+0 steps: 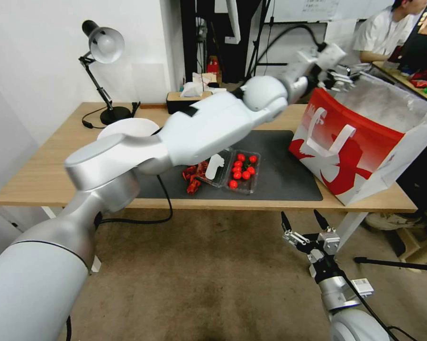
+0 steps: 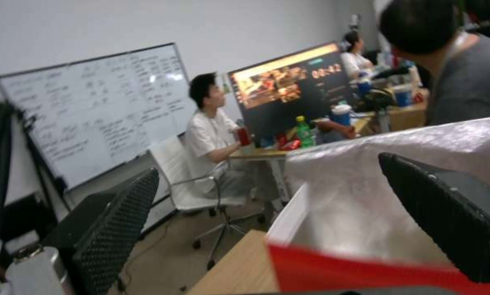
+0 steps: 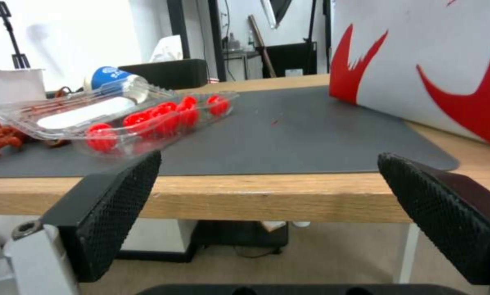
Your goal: Pick up the trash from the table and place it into the takeout bag.
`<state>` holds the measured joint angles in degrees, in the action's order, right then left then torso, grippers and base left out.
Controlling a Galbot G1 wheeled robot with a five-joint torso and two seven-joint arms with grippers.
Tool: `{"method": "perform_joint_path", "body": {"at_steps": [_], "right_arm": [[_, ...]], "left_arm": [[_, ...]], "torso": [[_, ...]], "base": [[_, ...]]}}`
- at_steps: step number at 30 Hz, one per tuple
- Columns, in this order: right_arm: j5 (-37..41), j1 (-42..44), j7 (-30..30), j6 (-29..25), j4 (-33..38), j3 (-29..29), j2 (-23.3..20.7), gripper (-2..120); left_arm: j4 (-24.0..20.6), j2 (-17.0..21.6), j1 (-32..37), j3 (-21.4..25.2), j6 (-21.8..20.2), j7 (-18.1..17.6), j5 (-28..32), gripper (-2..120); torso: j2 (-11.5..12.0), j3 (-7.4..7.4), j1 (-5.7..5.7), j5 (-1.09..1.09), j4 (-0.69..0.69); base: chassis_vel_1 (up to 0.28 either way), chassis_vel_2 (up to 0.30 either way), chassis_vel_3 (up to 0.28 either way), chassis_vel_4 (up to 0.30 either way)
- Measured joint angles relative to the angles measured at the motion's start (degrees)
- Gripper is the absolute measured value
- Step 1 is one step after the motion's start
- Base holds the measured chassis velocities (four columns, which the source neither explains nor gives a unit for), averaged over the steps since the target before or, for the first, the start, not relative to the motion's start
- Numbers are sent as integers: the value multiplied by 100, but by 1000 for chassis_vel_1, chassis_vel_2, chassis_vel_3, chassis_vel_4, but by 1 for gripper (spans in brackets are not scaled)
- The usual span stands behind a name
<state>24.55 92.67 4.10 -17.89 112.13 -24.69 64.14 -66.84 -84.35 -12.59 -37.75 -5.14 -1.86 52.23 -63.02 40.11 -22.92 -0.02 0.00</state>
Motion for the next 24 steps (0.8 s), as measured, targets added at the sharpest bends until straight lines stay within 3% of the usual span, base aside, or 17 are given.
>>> {"method": "perform_joint_path", "body": {"at_steps": [1,5,7,10,12,14,17,21,23,24], "right_arm": [[41,-119,4,28,-94,45,-24,100],[84,-215,4,52,-183,78,-52,100],[117,-158,-2,57,-201,67,-67,100],[122,-116,-6,56,-197,53,-68,100],[138,-76,-13,28,-190,27,-66,100],[146,-66,-14,16,-190,20,-65,100],[155,10,-15,-28,-144,-19,-62,100],[161,38,-17,-34,-110,-43,-64,100],[165,83,-18,-39,-35,-82,-73,100],[165,83,-18,-39,-35,-82,-73,100]], "left_arm": [[-204,216,253,162,-24,-67,3,100],[-520,499,600,353,-40,-140,-20,100],[-1255,1004,1171,700,-89,-437,-119,100],[-1493,1150,1391,861,-105,-549,-172,100],[-1886,1428,1880,1215,-107,-707,-404,100],[-2053,1557,2115,1371,-88,-727,-546,100],[-2711,1990,2978,1899,87,-724,-1180,100],[-3132,2205,3628,2287,186,-711,-1425,100],[-3555,2379,4540,2838,296,-604,-1735,100],[-3555,2379,4540,2838,296,-604,-1735,100]], "torso": [[0,0,0,0,2],[0,0,-1,0,1],[0,0,0,0,2],[0,0,0,-1,0],[-1,-1,1,-1,-2],[-1,0,0,-2,0],[-1,-1,0,-2,2],[-1,-1,0,0,1],[-1,-1,0,0,1],[-1,-1,0,0,1]], "base": [[0,0,0,0],[0,0,0,0],[0,0,0,0],[0,0,0,0],[0,0,0,0],[0,0,0,0],[0,0,0,0],[0,0,0,0],[0,0,0,0],[0,0,0,0]]}}
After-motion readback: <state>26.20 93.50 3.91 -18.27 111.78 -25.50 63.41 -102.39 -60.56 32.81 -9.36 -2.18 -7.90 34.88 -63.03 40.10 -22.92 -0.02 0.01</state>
